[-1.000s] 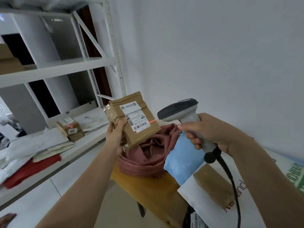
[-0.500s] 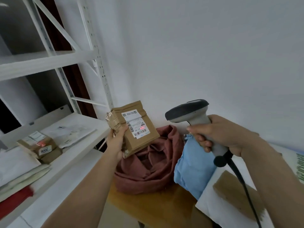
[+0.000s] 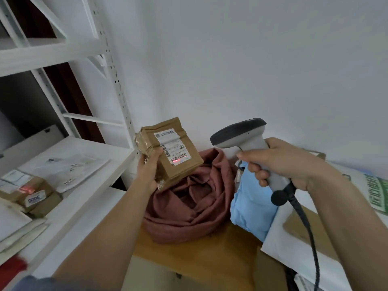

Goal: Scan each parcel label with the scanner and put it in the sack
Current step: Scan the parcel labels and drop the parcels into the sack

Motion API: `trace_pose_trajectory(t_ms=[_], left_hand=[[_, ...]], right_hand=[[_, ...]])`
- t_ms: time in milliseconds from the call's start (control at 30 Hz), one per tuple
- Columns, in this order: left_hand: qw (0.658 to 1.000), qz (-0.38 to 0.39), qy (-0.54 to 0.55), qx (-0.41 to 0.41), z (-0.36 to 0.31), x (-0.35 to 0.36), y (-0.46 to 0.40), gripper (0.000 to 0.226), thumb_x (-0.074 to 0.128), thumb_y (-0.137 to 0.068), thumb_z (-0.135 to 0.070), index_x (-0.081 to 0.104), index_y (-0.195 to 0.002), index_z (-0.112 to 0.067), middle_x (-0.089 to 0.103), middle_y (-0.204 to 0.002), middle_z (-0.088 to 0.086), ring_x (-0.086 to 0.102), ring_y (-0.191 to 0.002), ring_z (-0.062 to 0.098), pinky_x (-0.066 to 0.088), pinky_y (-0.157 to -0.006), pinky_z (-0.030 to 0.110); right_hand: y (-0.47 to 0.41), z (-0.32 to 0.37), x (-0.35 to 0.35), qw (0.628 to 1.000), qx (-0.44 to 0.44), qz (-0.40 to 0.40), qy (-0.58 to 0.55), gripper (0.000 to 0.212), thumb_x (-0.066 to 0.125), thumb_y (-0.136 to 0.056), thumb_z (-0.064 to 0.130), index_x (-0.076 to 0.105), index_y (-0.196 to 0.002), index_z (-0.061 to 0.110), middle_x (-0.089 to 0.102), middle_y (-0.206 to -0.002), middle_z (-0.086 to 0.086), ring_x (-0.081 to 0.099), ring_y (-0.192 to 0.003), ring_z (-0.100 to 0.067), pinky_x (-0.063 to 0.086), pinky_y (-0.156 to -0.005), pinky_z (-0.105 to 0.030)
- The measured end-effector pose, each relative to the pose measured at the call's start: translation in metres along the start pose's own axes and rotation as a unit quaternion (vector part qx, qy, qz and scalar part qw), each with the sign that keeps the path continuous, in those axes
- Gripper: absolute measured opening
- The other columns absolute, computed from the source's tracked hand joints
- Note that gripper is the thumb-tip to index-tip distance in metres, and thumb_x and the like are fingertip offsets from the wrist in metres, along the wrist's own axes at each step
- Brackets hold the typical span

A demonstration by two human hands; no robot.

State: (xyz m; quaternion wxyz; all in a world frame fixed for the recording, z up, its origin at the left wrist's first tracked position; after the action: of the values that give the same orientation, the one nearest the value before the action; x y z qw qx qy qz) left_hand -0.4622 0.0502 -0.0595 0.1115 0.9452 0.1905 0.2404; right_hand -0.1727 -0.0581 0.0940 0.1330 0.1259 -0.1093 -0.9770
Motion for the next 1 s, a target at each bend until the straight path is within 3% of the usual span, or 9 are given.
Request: trace_pose_trajectory(t_ms=[67,233,367,433,500,633,733,867,1000], left_hand=[[1.000,-0.006,0.004,-0.004,0.002,0.000,-0.006,0.054,0.078,-0.080,-0.026,0.056,-0.130,-0.026,0.072,-0.111,0.005,0.071,-0.095,0.023,0.059,-0.078,0.044],[1.000,-0.014,-0.011,-0.004,0.002,0.007,-0.015,0.061,0.080,-0.077,-0.028,0.053,-0.132,-0.030,0.072,-0.111,0.003,0.070,-0.095,0.021,0.059,-0.068,0.038],[0.999,-0.034,-0.026,0.000,0.003,0.013,-0.025,0.068,0.081,-0.076,-0.030,0.048,-0.135,-0.027,0.069,-0.114,0.005,0.069,-0.099,0.023,0.058,-0.081,0.045],[0.997,-0.063,-0.044,-0.002,0.006,0.012,-0.030,0.073,0.081,-0.075,-0.032,0.044,-0.137,-0.024,0.067,-0.116,0.004,0.067,-0.097,0.022,0.058,-0.074,0.039],[0.992,-0.084,-0.088,-0.025,0.013,0.009,-0.033,0.076,0.082,-0.073,-0.035,0.042,-0.136,-0.021,0.065,-0.117,0.005,0.065,-0.092,0.021,0.054,-0.064,0.034],[0.971,-0.070,-0.213,-0.077,0.040,0.004,-0.044,0.084,0.087,-0.065,-0.029,0.043,-0.135,-0.015,0.065,-0.115,0.011,0.066,-0.095,0.029,0.057,-0.071,0.041],[0.946,-0.054,-0.311,-0.076,0.062,0.001,-0.052,0.079,0.089,-0.062,-0.029,0.052,-0.130,-0.015,0.066,-0.110,0.010,0.065,-0.094,0.029,0.056,-0.071,0.039],[0.933,-0.030,-0.339,-0.117,0.095,0.003,-0.070,0.075,0.089,-0.061,-0.029,0.053,-0.126,-0.017,0.068,-0.110,0.013,0.067,-0.094,0.032,0.057,-0.079,0.044],[0.906,-0.049,-0.412,-0.080,0.111,0.006,-0.099,0.032,0.077,-0.077,-0.010,0.067,-0.105,0.002,0.071,-0.087,0.012,0.069,-0.080,0.028,0.058,-0.076,0.038]], right_hand=[[-0.004,0.003,-0.001,1.000,-0.005,-0.001,0.001,0.024,0.063,-0.092,0.017,0.057,-0.070,0.011,0.045,-0.051,0.000,0.035,-0.041,-0.010,0.038,-0.041,-0.023],[-0.015,0.005,-0.011,1.000,-0.007,0.001,-0.004,0.020,0.064,-0.092,0.017,0.053,-0.076,0.009,0.044,-0.053,-0.001,0.035,-0.041,-0.010,0.037,-0.041,-0.023],[-0.026,0.004,-0.028,0.999,-0.018,0.002,-0.028,0.025,0.063,-0.091,0.017,0.050,-0.071,0.010,0.044,-0.053,-0.003,0.034,-0.043,-0.013,0.037,-0.043,-0.026],[-0.033,0.002,-0.037,0.998,-0.023,0.006,-0.054,0.025,0.063,-0.092,0.016,0.049,-0.072,0.009,0.043,-0.053,-0.003,0.033,-0.044,-0.013,0.036,-0.042,-0.025],[-0.043,-0.005,-0.046,0.998,-0.017,0.009,-0.064,0.024,0.063,-0.092,0.018,0.049,-0.074,0.010,0.044,-0.054,-0.003,0.034,-0.044,-0.013,0.036,-0.042,-0.024],[-0.070,-0.030,-0.054,0.995,0.003,0.011,-0.096,0.018,0.066,-0.091,0.020,0.055,-0.082,0.009,0.048,-0.055,-0.004,0.036,-0.043,-0.012,0.037,-0.045,-0.026],[-0.088,-0.056,-0.058,0.992,0.027,0.013,-0.121,0.016,0.067,-0.090,0.021,0.060,-0.084,0.008,0.049,-0.057,-0.005,0.037,-0.042,-0.011,0.037,-0.046,-0.027],[-0.107,-0.083,-0.072,0.986,0.059,-0.013,-0.153,0.012,0.066,-0.091,0.019,0.058,-0.091,0.009,0.050,-0.056,-0.004,0.037,-0.041,-0.011,0.038,-0.043,-0.024],[-0.122,-0.100,-0.093,0.983,0.071,-0.054,-0.158,0.017,0.065,-0.092,0.021,0.054,-0.094,0.009,0.050,-0.057,-0.003,0.039,-0.041,-0.010,0.040,-0.041,-0.024]])
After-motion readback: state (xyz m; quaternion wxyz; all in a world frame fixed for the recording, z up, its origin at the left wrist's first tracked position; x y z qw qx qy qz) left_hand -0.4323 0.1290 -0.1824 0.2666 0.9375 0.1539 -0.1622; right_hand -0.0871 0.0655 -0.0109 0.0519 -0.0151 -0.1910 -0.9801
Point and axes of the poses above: each hand's wrist, its own y-axis away from the middle knuckle, its own x-axis out of the palm, z = x × y, the point moved 8 cm from there along -y, towards the middle knuckle
